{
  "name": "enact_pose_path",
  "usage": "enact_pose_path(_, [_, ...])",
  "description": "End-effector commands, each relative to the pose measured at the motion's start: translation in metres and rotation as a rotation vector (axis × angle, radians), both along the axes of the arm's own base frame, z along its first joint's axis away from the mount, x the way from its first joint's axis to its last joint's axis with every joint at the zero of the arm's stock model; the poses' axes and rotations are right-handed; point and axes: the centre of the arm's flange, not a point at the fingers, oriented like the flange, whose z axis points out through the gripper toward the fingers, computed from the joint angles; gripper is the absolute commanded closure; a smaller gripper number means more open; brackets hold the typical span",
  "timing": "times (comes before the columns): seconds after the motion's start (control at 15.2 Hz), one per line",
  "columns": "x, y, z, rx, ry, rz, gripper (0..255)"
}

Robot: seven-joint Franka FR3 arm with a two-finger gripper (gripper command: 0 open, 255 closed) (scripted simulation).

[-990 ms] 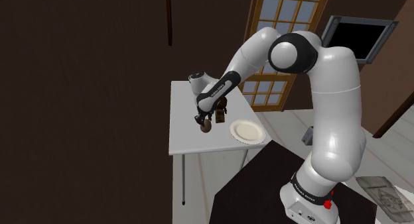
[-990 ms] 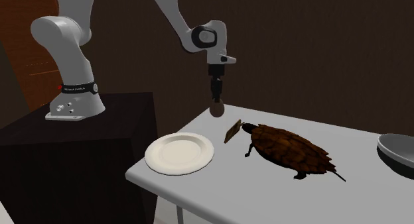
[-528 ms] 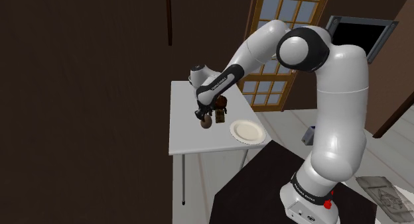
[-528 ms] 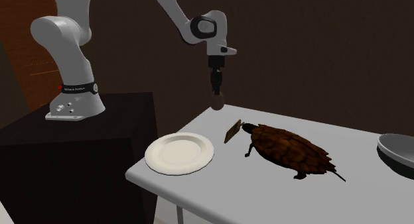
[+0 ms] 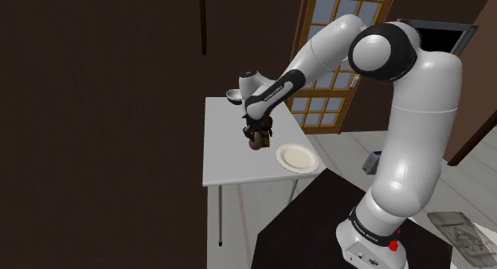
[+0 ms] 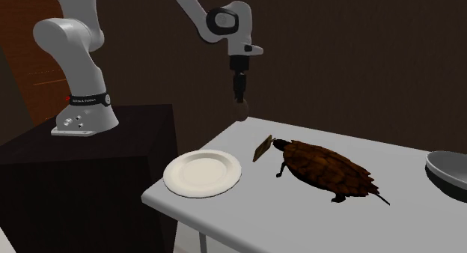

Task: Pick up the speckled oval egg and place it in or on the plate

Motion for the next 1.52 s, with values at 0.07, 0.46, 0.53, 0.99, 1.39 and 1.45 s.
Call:
enact_pose_path(0.07, [-0.022, -0.031, 0.003, 0.000, 0.000, 0.001, 255])
enact_pose_path(0.46, [-0.068, -0.094, 0.013, 0.000, 0.000, 0.001, 255])
enact_pose_path(0.53, [-0.076, -0.105, 0.015, 0.000, 0.000, 0.001, 255])
enact_pose_path(0.99, [-0.130, -0.179, 0.026, 0.000, 0.000, 0.001, 255])
enact_pose_path(1.39, [-0.150, -0.207, 0.015, 0.000, 0.000, 0.001, 255])
enact_pose_path(1.45, [-0.150, -0.207, 0.009, 0.000, 0.000, 0.001, 255])
